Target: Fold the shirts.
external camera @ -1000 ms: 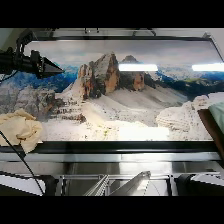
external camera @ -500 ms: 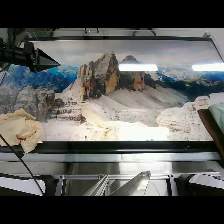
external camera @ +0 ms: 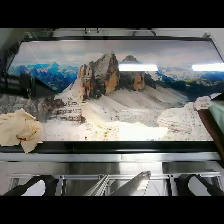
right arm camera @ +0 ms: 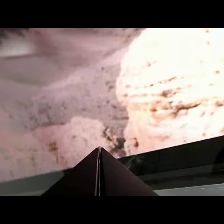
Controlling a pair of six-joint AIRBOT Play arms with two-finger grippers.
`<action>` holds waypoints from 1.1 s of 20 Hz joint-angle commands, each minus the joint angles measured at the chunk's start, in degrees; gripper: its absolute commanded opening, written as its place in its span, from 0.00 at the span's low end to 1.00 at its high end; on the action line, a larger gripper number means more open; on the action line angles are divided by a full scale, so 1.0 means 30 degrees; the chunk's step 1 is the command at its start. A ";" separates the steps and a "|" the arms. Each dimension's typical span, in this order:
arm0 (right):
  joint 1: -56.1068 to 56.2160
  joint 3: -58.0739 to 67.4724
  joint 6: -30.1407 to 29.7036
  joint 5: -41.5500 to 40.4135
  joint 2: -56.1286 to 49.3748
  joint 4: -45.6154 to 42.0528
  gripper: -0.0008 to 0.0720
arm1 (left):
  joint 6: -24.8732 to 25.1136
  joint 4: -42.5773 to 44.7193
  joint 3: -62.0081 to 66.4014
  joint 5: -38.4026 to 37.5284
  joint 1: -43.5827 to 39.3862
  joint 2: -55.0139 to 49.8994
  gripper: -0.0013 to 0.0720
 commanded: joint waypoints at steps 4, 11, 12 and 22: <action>0.8043 -1.1817 -0.2535 -0.5523 0.5865 0.0852 0.04 | 0.1472 0.0087 -1.0652 0.1093 0.0146 0.5727 0.05; 0.8750 -1.1577 -0.2506 -0.6426 0.4838 0.2229 0.04 | 0.1530 0.0073 -1.1591 0.1078 0.0146 0.6470 0.05; 0.8750 -1.1577 -0.2426 -0.6397 0.4830 0.2237 0.04 | 0.1530 0.0080 -1.1591 0.1093 0.0146 0.6470 0.05; 0.8743 -1.1577 -0.2441 -0.6433 0.4830 0.2222 0.05 | 0.1530 0.0073 -1.1599 0.1042 0.0138 0.6470 0.04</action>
